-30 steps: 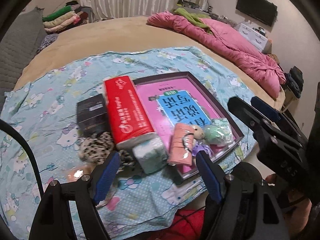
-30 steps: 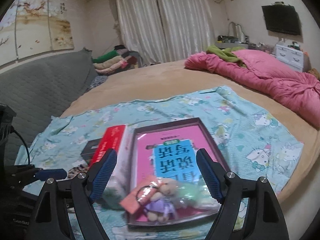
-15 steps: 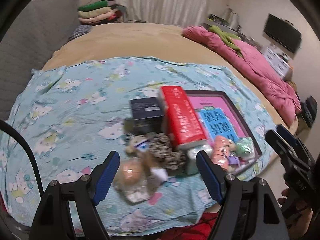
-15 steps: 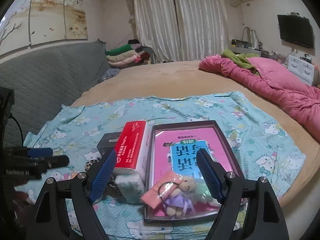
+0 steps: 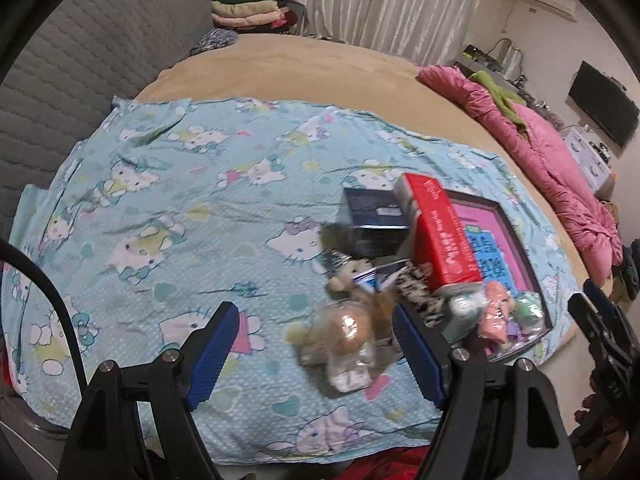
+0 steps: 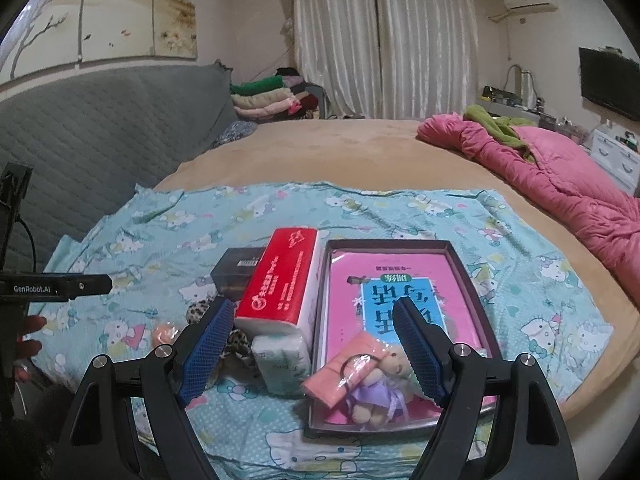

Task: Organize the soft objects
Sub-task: 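Move both tools back over the pile beside the tray, then grasp the bagged bread roll with left tool while right grasps wrapped tissue pack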

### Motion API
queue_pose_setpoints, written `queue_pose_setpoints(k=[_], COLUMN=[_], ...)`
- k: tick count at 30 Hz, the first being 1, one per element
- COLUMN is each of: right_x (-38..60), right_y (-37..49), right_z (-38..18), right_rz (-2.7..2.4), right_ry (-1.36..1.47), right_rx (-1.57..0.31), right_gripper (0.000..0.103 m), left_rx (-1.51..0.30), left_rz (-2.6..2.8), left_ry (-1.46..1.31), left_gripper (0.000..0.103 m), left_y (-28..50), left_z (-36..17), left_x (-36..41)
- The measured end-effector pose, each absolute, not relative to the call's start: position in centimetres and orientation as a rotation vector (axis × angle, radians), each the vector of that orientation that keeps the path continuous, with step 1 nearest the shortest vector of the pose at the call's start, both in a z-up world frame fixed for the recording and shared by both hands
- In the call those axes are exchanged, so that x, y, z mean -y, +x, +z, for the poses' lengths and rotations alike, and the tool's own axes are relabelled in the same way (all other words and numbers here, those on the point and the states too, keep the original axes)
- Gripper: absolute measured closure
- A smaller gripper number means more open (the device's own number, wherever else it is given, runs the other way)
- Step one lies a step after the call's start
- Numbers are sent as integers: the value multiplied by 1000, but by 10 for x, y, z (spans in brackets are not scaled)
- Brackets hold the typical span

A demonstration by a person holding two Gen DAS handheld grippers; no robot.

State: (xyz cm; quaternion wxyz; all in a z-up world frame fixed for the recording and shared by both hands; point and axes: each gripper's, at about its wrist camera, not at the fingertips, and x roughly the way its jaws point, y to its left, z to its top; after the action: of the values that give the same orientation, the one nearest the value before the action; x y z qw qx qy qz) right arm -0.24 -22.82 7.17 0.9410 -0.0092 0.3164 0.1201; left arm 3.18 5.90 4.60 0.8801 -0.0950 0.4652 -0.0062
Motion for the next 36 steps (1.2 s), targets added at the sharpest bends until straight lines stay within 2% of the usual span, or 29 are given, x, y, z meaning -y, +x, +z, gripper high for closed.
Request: queue_pose_setpoints(k=[11, 36], right_x=[212, 166], right_y=[2, 49], right_z=[43, -41], right_rz=[266, 214], right_ry=[-91, -244], right_rx=[-711, -841], right_gripper=[20, 20], left_rx=[-1042, -1062], left_rz=[-22, -125], left_ry=[-210, -224], left_gripper=[25, 25], left_y=[34, 51], left_z=[9, -35], left_x=[-63, -39])
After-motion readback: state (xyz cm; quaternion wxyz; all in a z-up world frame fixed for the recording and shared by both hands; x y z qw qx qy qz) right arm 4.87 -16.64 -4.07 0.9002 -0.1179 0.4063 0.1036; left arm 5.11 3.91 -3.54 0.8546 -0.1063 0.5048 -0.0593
